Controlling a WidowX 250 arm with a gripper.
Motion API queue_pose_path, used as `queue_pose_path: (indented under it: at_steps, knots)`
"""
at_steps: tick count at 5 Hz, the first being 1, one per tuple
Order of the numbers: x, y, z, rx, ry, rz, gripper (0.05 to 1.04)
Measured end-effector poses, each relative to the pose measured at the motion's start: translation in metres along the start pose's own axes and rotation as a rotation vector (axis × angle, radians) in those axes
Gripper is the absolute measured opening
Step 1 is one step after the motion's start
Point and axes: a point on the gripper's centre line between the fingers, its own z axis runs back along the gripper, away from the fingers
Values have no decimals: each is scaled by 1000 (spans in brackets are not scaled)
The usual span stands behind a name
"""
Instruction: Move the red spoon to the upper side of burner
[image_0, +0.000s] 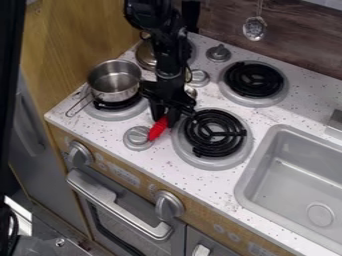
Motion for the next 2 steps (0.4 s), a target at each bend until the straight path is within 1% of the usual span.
queue_pose_path:
  at_steps: [1,2]
  knots:
    - [-3,-2,-2,-3,1,-5,713]
    - [-15,-8,16,-7,-19,6,964]
